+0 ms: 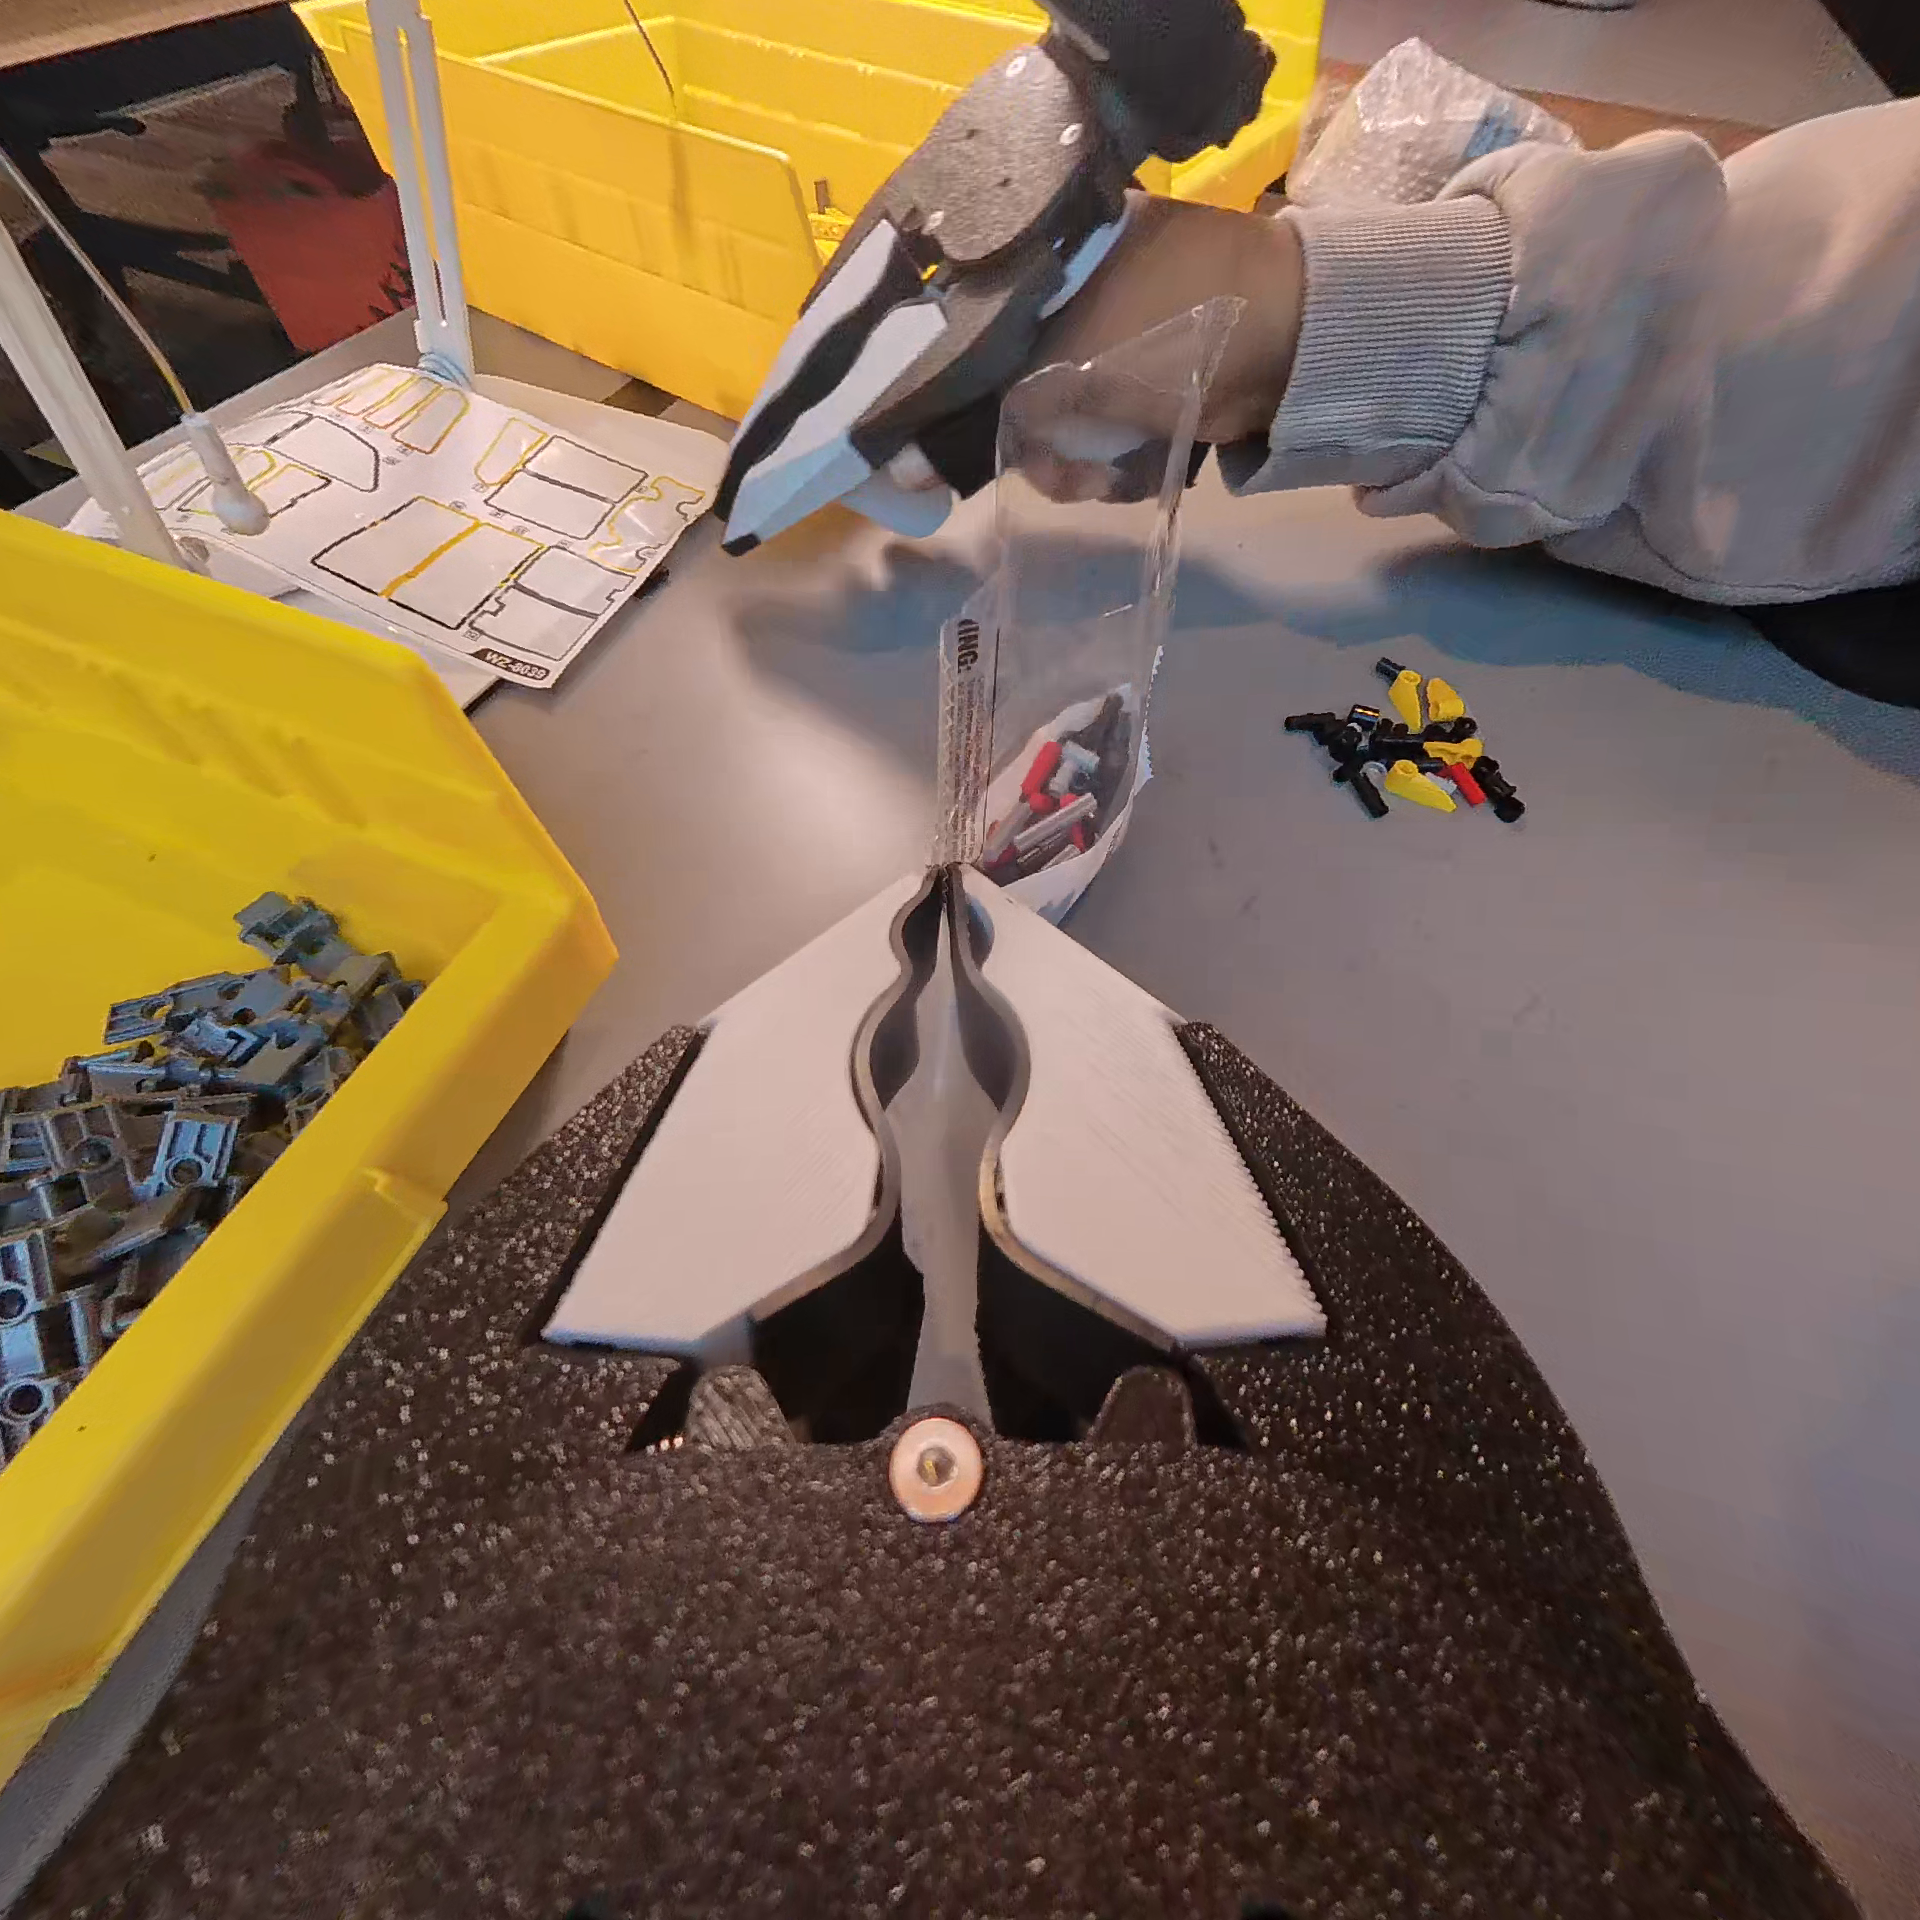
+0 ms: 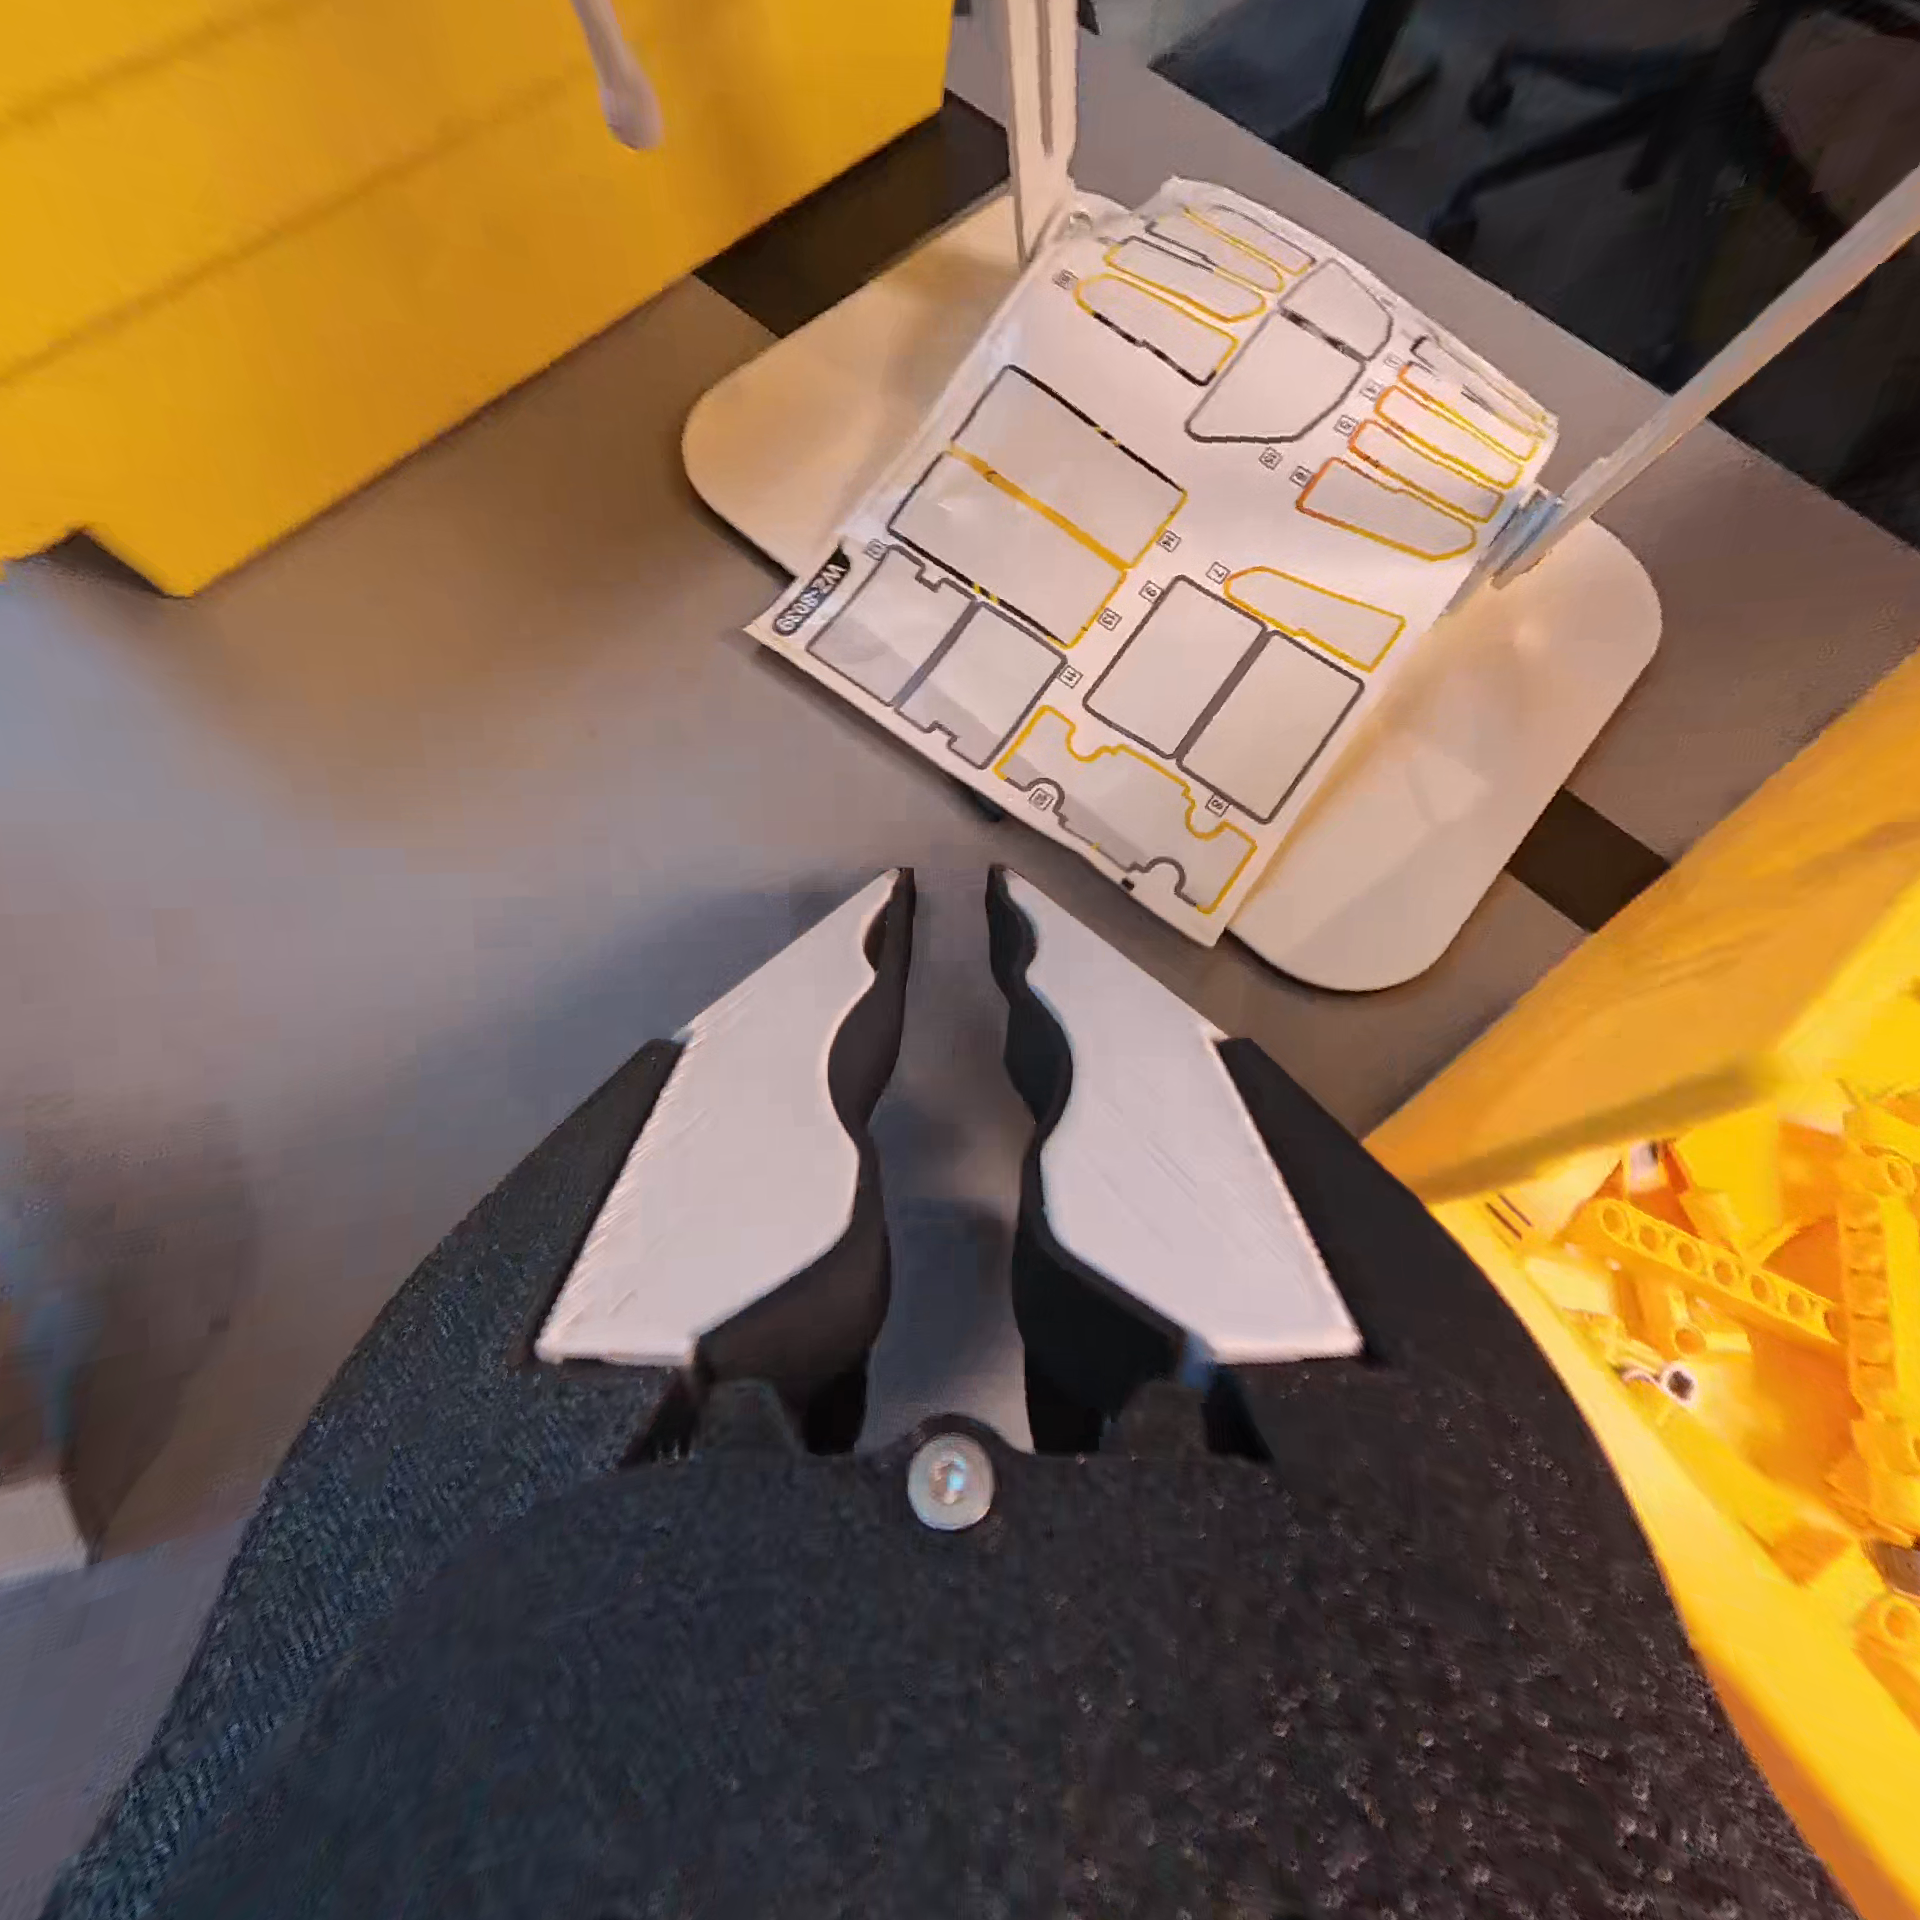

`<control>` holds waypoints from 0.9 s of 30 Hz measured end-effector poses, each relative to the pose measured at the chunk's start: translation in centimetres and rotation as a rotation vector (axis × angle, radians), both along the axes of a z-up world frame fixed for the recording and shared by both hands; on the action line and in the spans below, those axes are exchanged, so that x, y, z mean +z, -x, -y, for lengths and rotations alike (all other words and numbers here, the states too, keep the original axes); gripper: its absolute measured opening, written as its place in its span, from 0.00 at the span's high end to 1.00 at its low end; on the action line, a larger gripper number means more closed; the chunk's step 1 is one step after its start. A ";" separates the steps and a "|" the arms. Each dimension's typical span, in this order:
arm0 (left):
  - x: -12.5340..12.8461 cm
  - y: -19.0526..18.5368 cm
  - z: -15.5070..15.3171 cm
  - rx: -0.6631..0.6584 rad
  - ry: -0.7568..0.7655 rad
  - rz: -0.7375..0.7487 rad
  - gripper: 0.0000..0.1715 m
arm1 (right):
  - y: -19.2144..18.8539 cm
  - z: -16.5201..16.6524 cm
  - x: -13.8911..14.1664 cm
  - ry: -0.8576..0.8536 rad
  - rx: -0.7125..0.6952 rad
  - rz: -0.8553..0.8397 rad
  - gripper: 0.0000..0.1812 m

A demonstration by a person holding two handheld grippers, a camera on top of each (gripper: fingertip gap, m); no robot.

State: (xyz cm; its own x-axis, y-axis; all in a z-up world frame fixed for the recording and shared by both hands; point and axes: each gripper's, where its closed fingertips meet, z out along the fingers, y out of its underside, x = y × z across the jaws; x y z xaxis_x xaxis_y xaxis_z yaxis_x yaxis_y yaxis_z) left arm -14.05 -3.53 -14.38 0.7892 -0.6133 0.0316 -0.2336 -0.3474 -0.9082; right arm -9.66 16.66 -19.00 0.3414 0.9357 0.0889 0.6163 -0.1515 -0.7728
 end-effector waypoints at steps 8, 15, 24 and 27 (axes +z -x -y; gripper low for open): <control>0.2 -0.8 0.0 -0.029 -0.003 0.001 1.00 | 2.0 -1.6 -1.8 0.092 -0.073 0.070 0.81; 0.3 -0.8 0.1 -0.027 -0.005 0.000 1.00 | 2.7 -2.0 -2.0 0.116 -0.057 0.120 0.91; 0.3 -1.2 -0.1 -0.022 -0.005 -0.002 1.00 | 2.6 0.7 0.1 0.115 0.124 0.002 0.98; 0.0 -1.7 -0.4 -0.031 0.007 0.009 1.00 | 1.6 4.1 5.6 0.112 0.245 -0.191 0.98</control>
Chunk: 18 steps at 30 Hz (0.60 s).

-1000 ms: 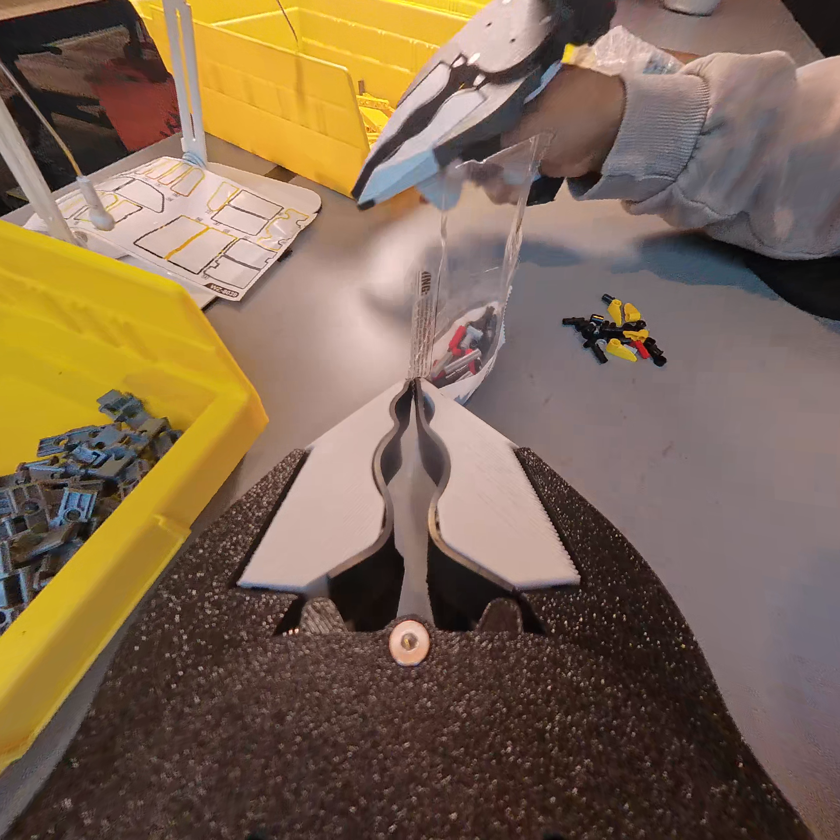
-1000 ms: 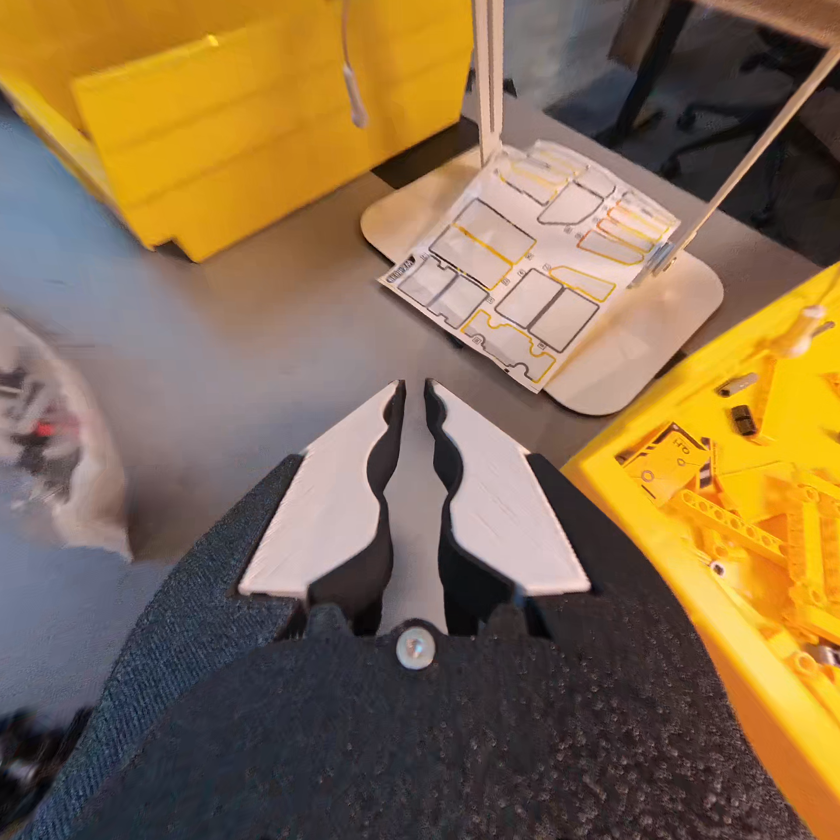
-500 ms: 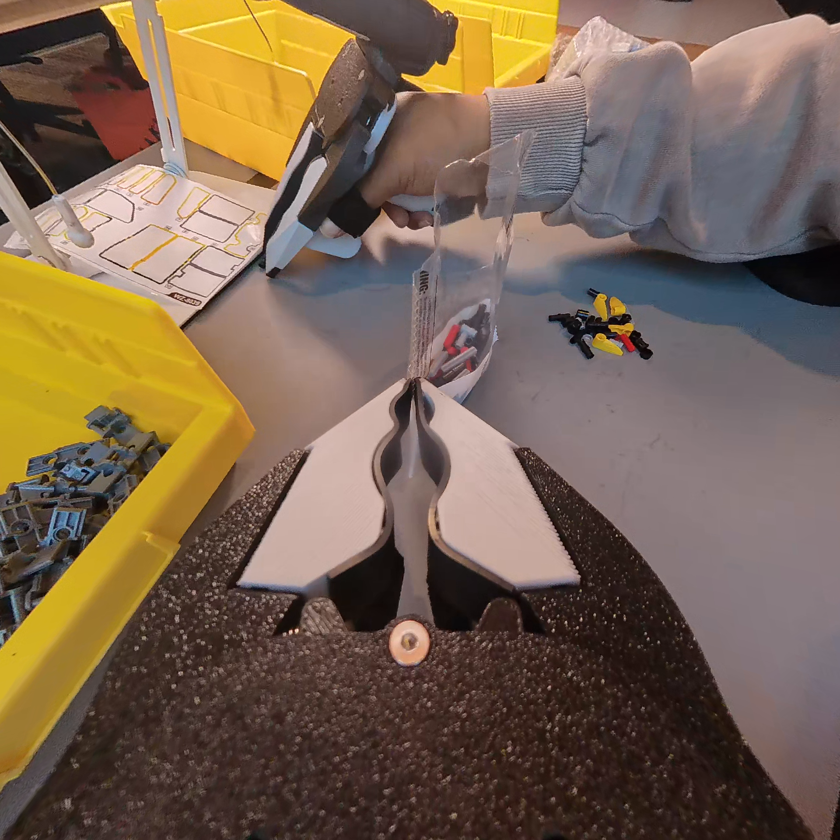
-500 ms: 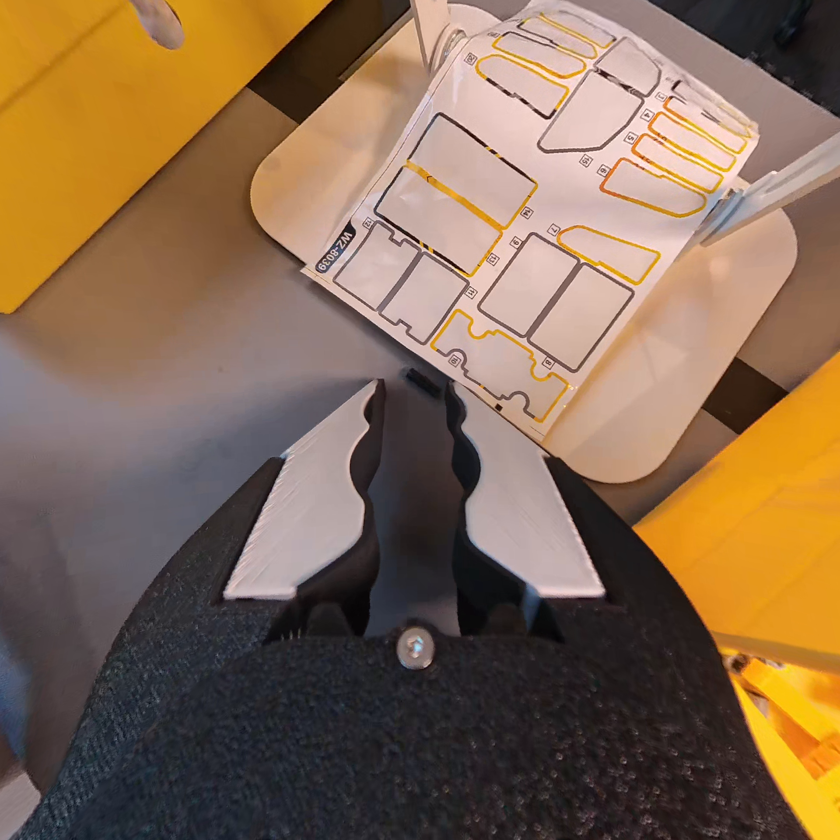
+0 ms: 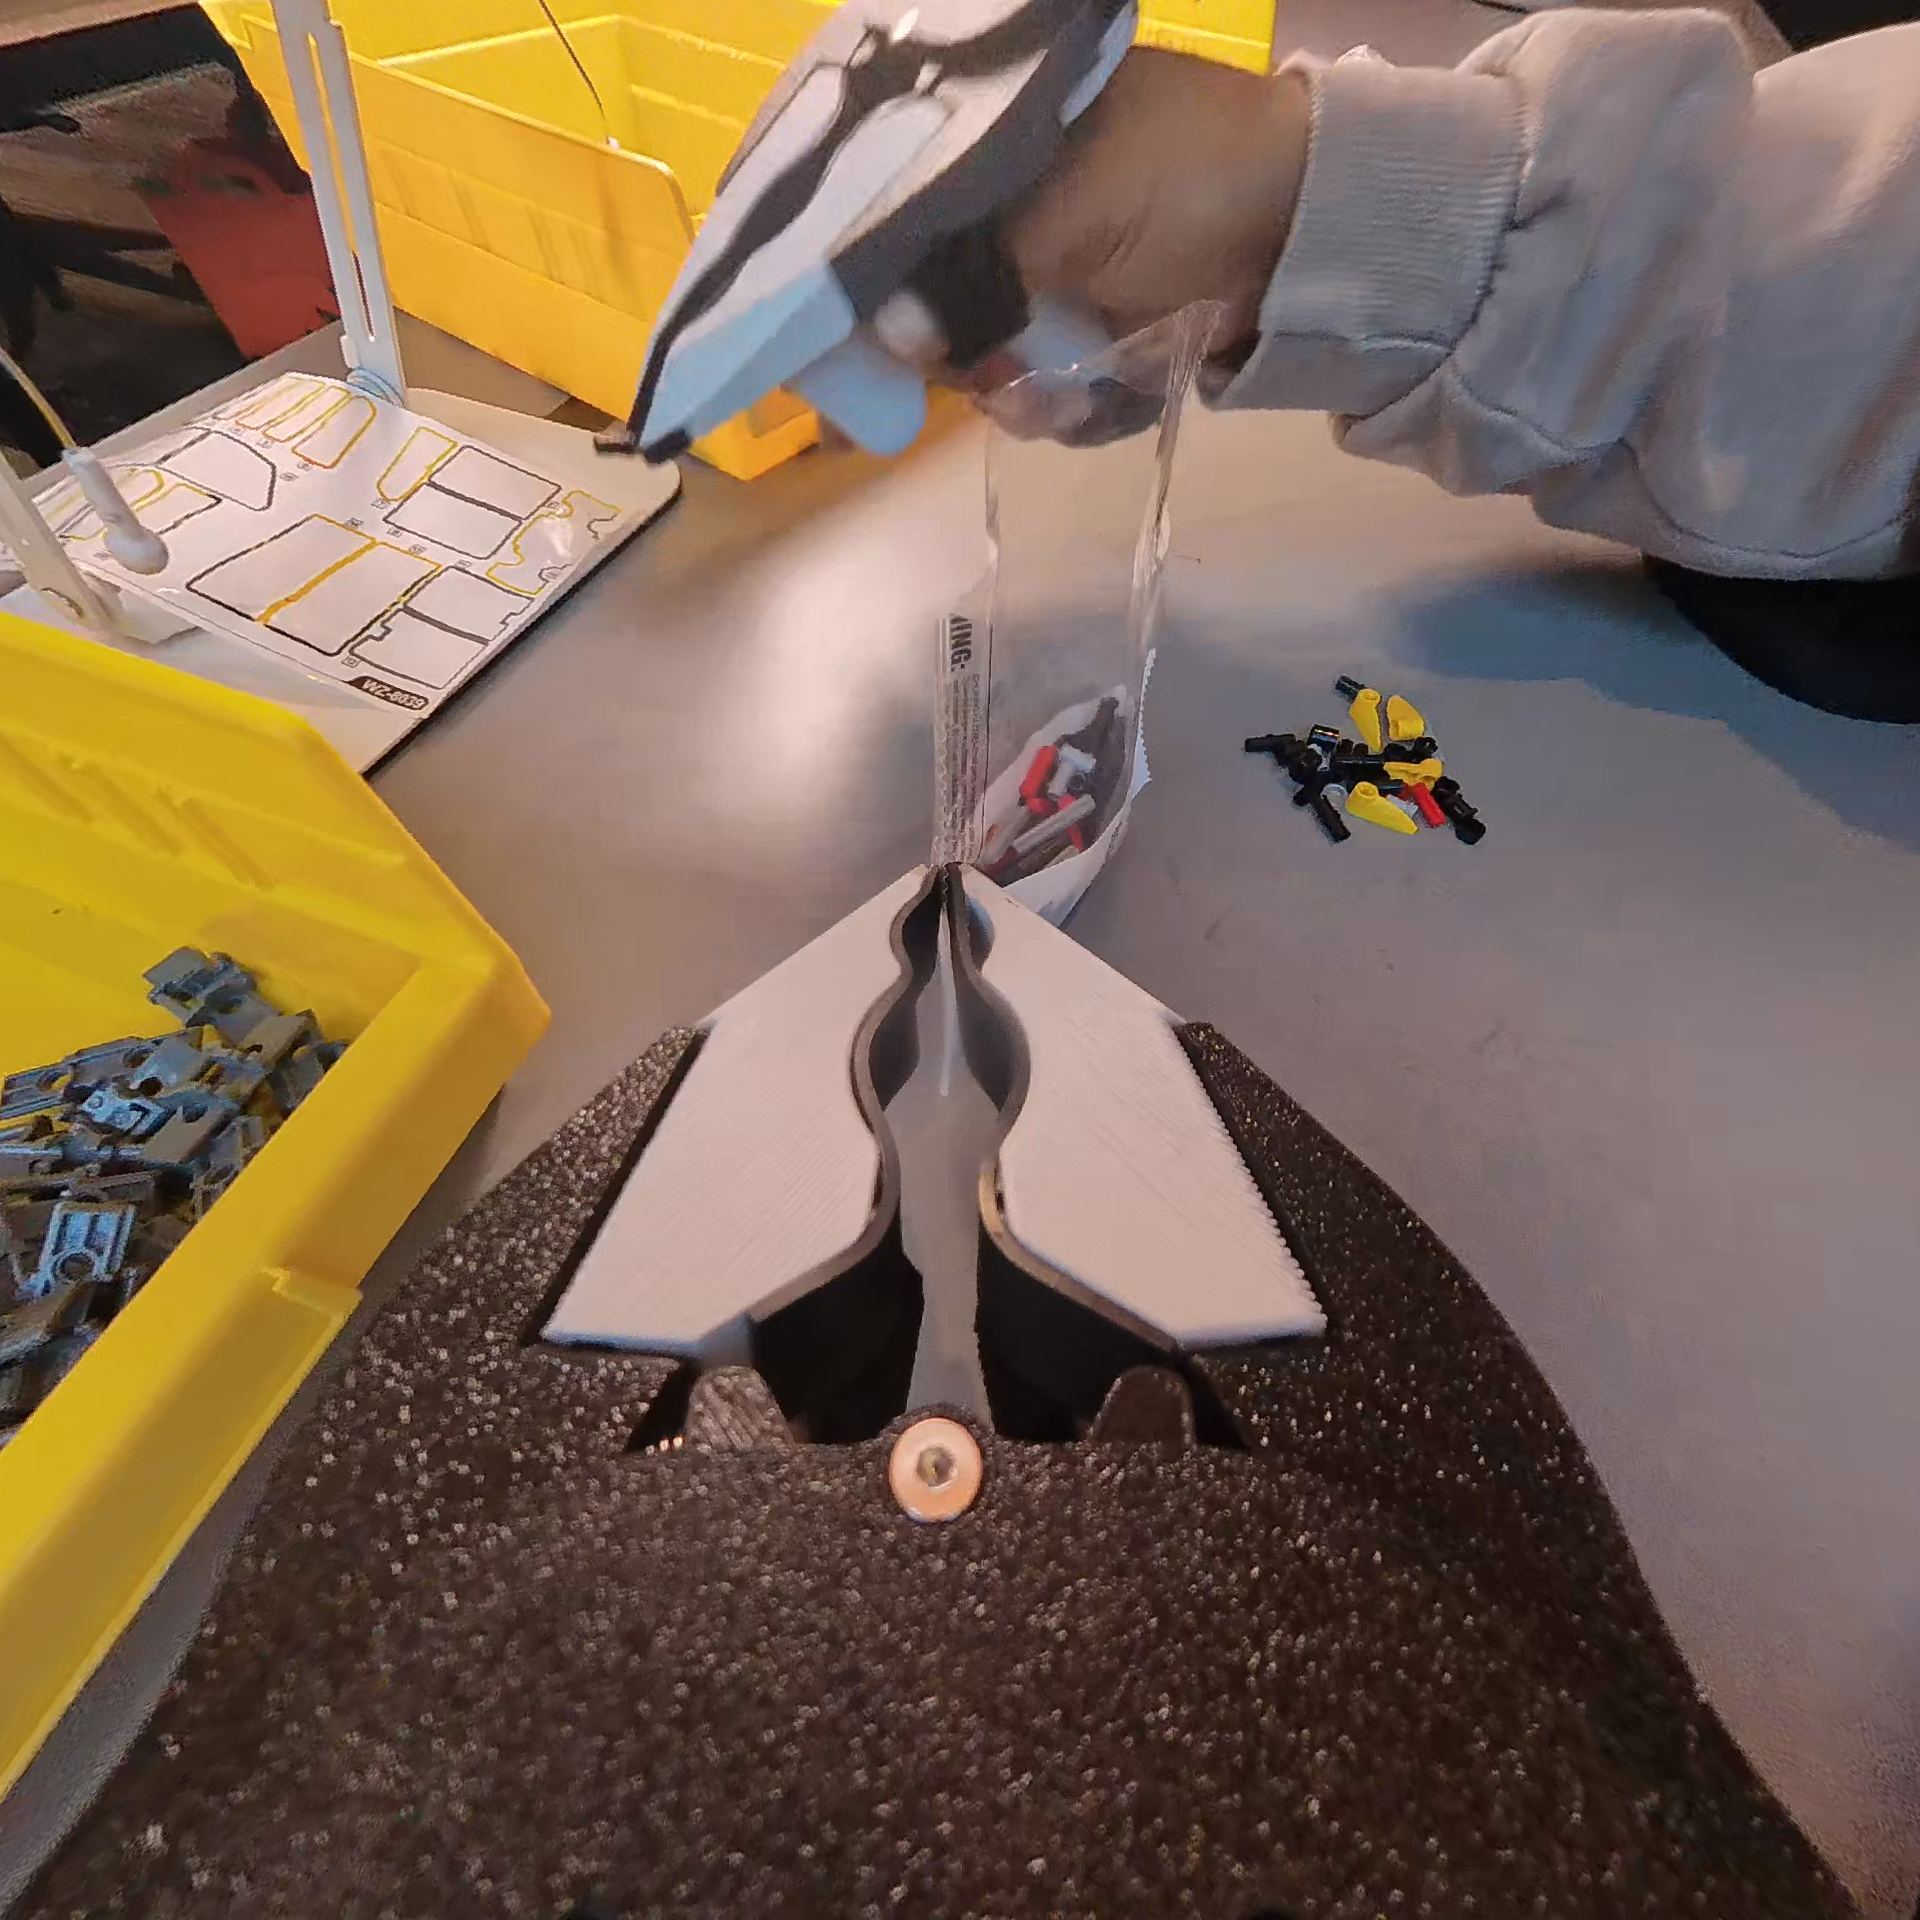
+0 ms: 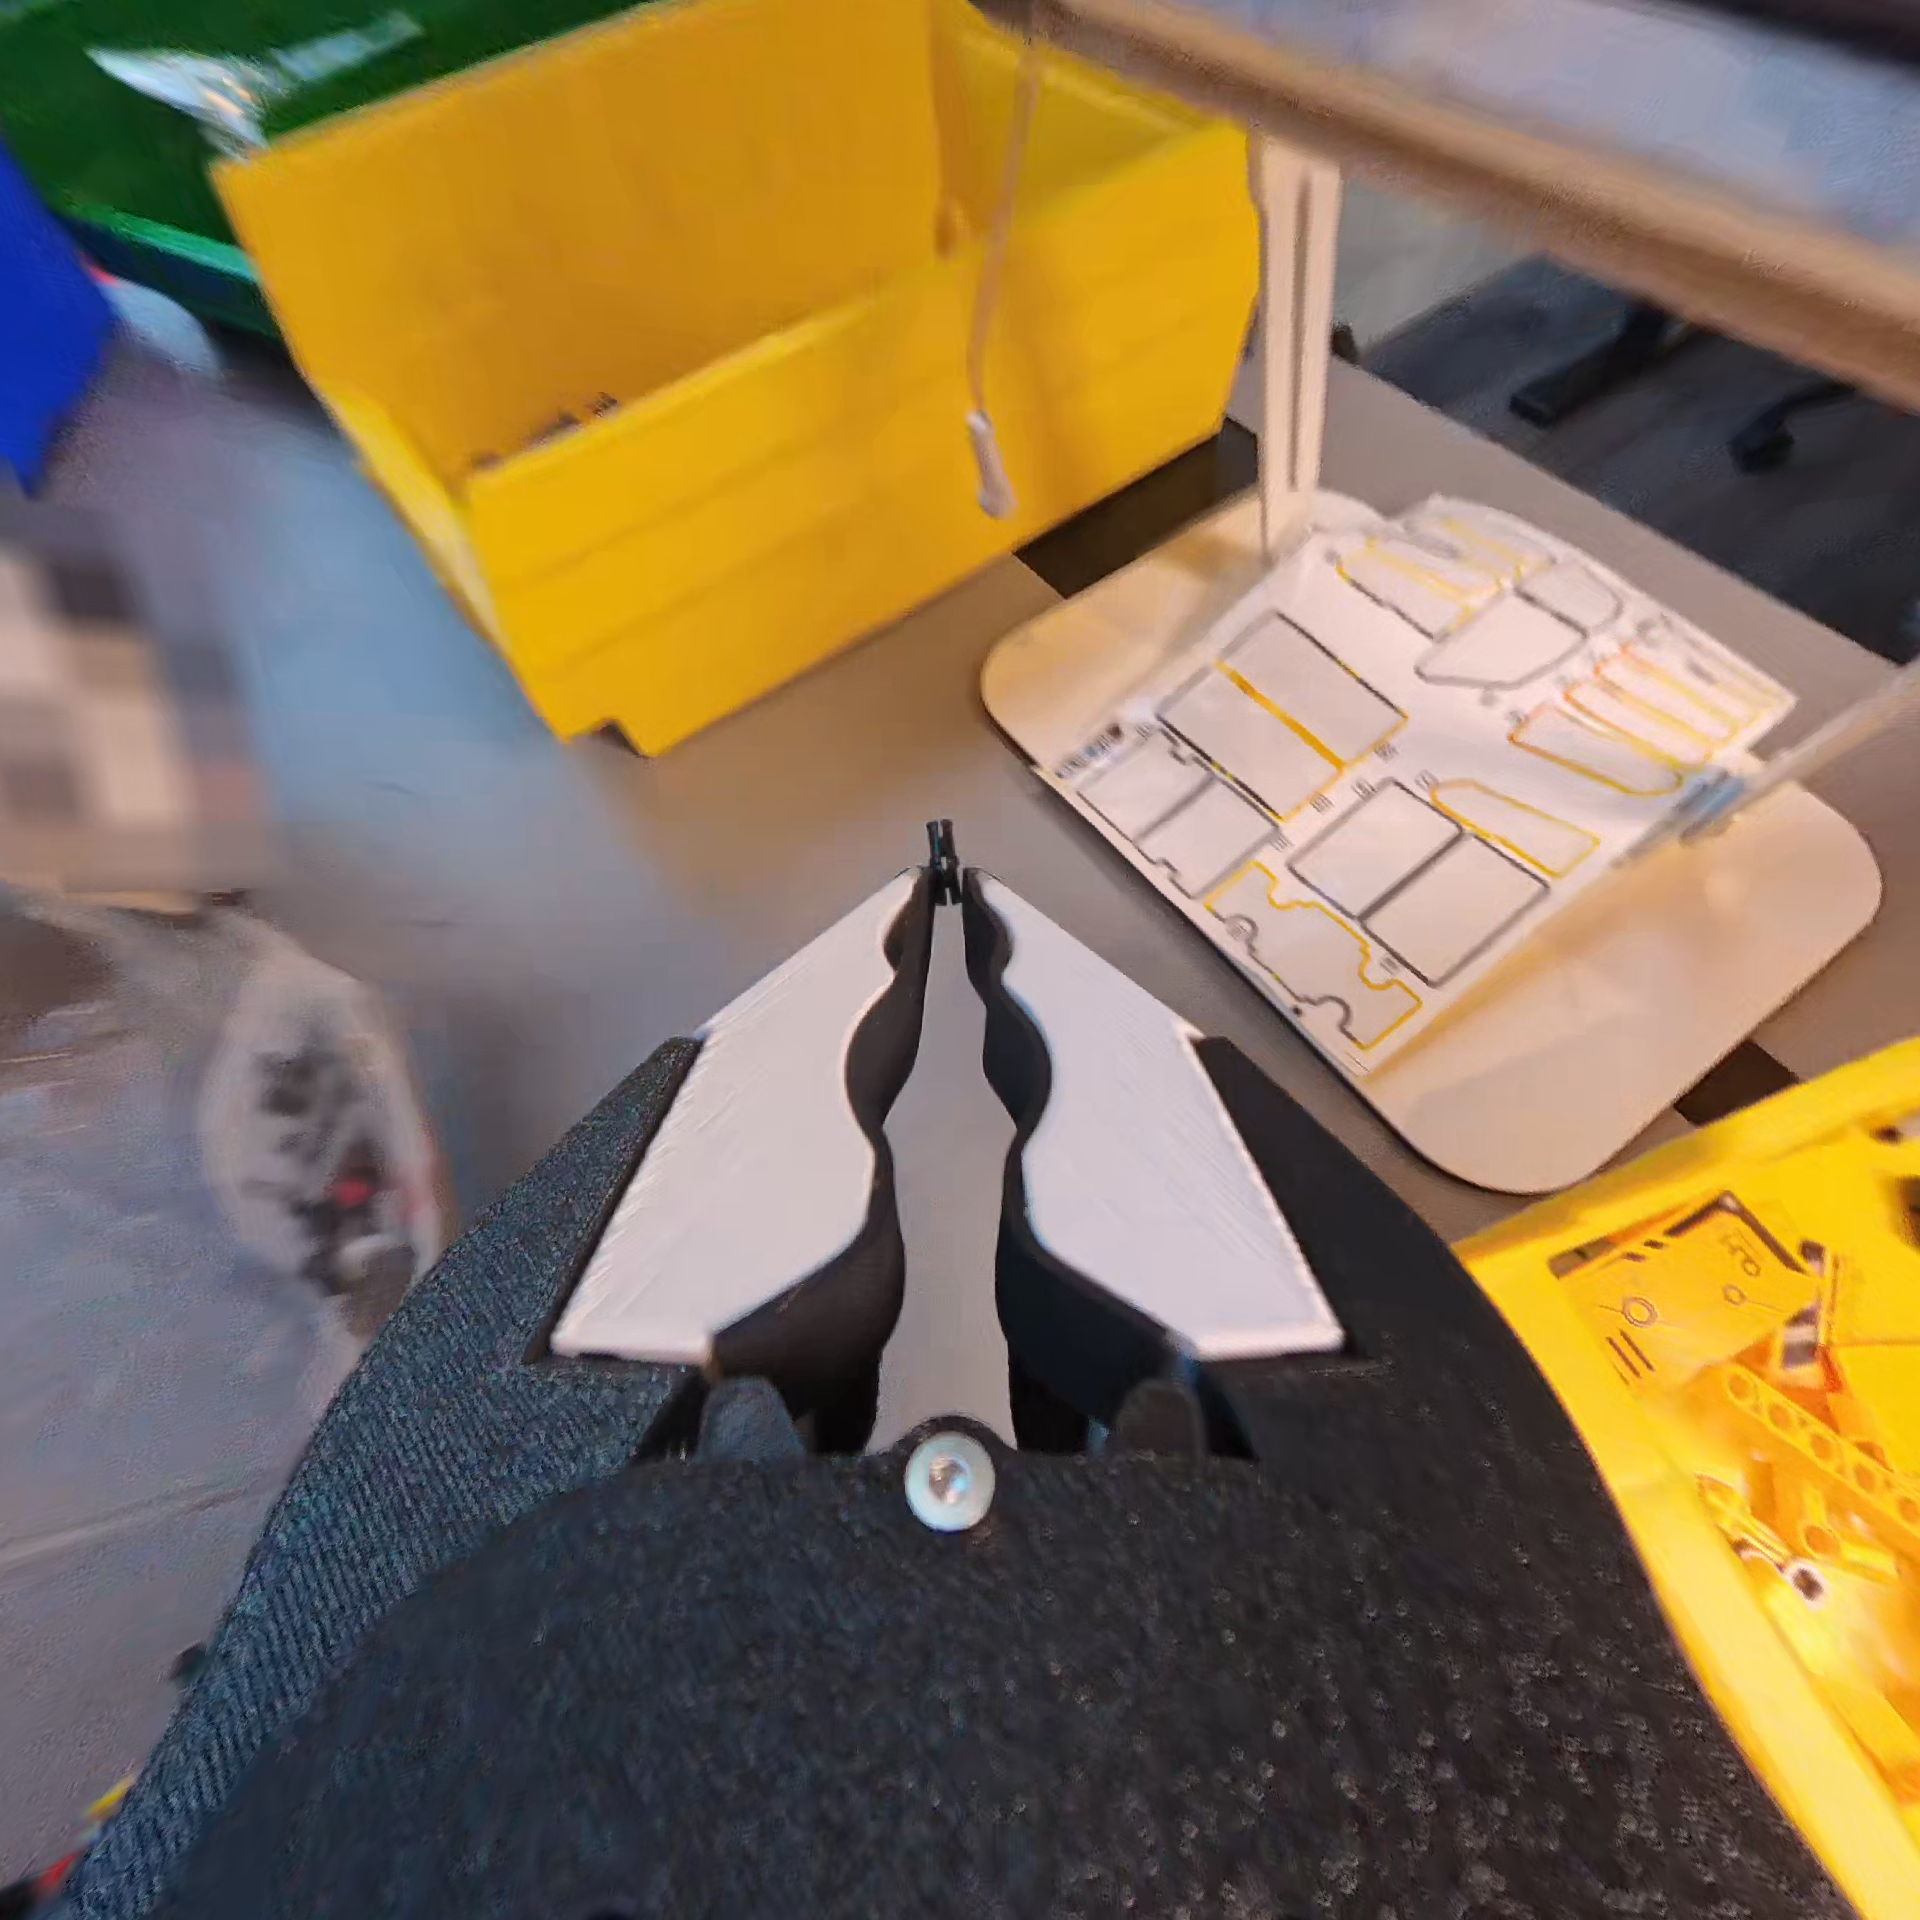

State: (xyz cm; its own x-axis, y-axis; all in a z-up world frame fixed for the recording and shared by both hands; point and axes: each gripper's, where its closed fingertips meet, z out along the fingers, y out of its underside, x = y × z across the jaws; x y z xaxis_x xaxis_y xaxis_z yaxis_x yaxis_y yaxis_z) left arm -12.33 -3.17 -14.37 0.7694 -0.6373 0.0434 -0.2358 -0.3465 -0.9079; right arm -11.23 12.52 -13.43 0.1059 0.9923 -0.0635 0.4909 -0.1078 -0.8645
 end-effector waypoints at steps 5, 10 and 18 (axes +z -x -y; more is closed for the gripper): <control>-0.7 -1.1 -0.3 -0.018 0.019 -0.005 1.00 | -3.3 10.1 7.4 0.016 0.374 -0.115 0.97; -0.5 -2.0 -0.2 -0.038 0.005 -0.010 1.00 | -4.9 12.1 4.6 -0.128 0.422 0.054 0.95; -0.1 -1.3 -0.7 0.009 -0.021 -0.025 1.00 | -10.1 10.8 5.6 -0.057 0.335 -0.066 0.86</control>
